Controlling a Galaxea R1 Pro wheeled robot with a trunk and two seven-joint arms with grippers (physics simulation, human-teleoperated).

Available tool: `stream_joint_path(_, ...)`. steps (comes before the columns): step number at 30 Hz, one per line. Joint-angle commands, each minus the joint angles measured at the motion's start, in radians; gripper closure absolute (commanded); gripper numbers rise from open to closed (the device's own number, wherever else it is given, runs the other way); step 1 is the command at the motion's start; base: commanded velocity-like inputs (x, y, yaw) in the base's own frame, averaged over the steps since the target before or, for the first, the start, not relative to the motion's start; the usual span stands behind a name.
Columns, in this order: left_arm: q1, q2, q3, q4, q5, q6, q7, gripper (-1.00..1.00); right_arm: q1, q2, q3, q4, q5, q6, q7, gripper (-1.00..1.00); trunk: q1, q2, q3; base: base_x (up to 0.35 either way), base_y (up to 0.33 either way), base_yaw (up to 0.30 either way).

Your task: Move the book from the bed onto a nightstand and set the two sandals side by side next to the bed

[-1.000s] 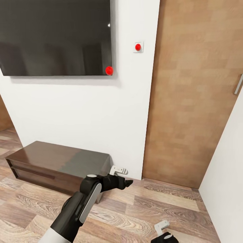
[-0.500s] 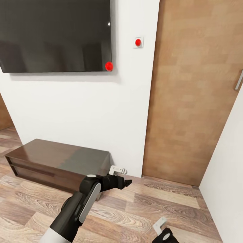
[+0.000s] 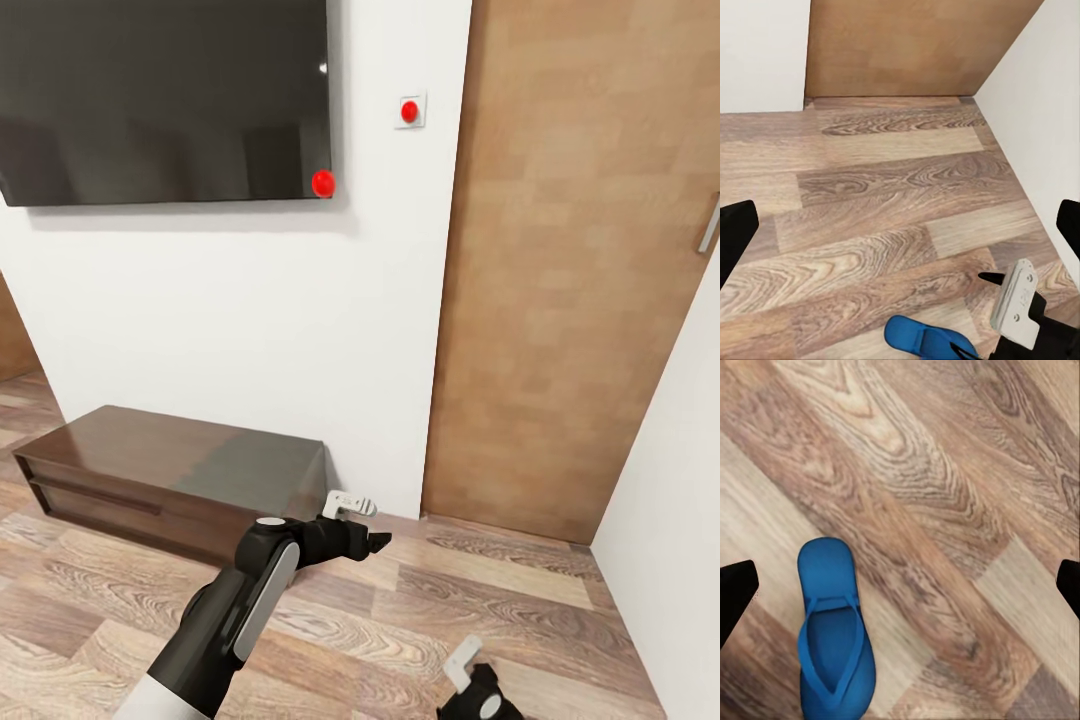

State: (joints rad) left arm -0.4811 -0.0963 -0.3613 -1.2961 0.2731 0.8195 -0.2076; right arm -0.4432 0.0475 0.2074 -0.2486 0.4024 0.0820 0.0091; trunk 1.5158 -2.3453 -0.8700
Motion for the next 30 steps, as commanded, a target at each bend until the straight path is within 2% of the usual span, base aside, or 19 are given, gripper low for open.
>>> stream_joint_path(1,-0.001,0.000,0.001,-0.001,-0.003,0.004,-0.004,-1.00,0.000,0.000,0.010,-0.002,0.010,0.002,0.002,-1.00,0.004,-0.008,-0.004,0.000,0.000,0.000)
stream_joint_path(5,-0.001,0.000,0.001,0.000,-0.003,0.004,-0.004,-1.00,0.000,0.000,0.043,-0.002,0.009,-0.010,0.015,-1.00,0.019,-0.036,-0.017,0.000,0.000,0.000)
stream_joint_path(12,-0.001,0.000,0.001,0.000,-0.003,0.004,-0.004,-1.00,0.000,-0.001,0.077,-0.001,0.010,-0.025,0.046,-1.00,0.046,-0.085,-0.039,0.000,0.000,0.000)
stream_joint_path(23,-0.001,0.000,0.001,0.000,-0.003,0.004,-0.004,-1.00,0.000,-0.001,0.090,0.001,0.009,-0.037,0.061,-1.00,0.085,-0.155,-0.074,0.000,0.000,0.000)
stream_joint_path(26,-0.001,0.000,0.001,0.000,-0.003,0.004,-0.004,-1.00,0.000,-0.003,0.089,0.001,0.009,-0.037,0.082,-1.00,0.086,-0.156,-0.085,0.000,0.000,0.000)
stream_joint_path(30,-0.001,0.000,0.001,0.000,-0.003,0.004,-0.004,-1.00,0.000,-0.008,0.088,0.001,0.009,-0.037,0.148,-1.00,0.088,-0.157,-0.101,0.000,0.000,0.000)
